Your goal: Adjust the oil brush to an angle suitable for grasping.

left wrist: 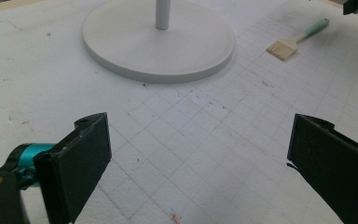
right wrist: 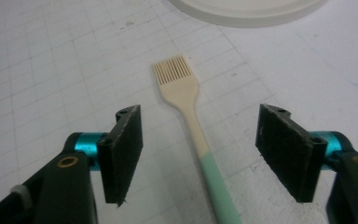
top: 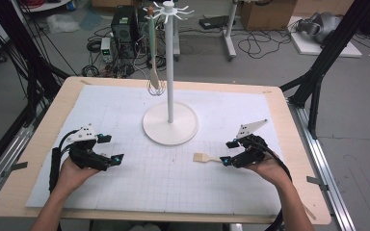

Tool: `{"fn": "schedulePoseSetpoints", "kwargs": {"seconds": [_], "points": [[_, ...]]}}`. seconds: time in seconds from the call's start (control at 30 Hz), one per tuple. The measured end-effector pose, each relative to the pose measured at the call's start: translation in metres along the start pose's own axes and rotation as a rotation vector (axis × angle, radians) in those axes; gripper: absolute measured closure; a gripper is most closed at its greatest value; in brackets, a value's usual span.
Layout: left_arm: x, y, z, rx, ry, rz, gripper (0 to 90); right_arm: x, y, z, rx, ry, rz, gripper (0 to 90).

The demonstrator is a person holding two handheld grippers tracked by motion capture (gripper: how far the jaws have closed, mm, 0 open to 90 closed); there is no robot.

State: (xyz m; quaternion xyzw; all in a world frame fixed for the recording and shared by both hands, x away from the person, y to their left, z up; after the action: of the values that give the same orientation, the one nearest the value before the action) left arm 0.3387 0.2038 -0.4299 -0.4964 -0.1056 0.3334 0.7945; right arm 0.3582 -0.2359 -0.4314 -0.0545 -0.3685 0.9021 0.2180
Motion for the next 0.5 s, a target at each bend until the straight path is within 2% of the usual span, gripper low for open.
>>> {"fn": "schedulePoseSetpoints", "kwargs": {"seconds": [0.23, 0.5], "points": [[0.0000, -0.0009, 0.0004, 0.000, -0.002, -0.006, 6.6, -0.0026, 0.0013, -0.0033, 0.008, 0.022, -0.016, 20.0], [-0.0006, -0.0020, -0.0008, -0.004, 0.002, -0.003, 6.6, -0.0036, 0.0049, -0.0048, 0.032, 0.026, -0.009, 21.7]]}}
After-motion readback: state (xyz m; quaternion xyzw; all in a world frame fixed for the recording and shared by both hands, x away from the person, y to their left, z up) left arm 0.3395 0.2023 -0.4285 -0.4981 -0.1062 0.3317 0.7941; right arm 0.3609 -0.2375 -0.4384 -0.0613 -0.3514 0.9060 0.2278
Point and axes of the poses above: each handheld gripper's, and its own axes: z roughly backward along the jaws, y roughly out of its underside, x roughly to its left, the point moved 5 cm from there along -z, roughly forward along the jaws, and after that the axes turned 3 degrees about z, right-handed, at the moved point
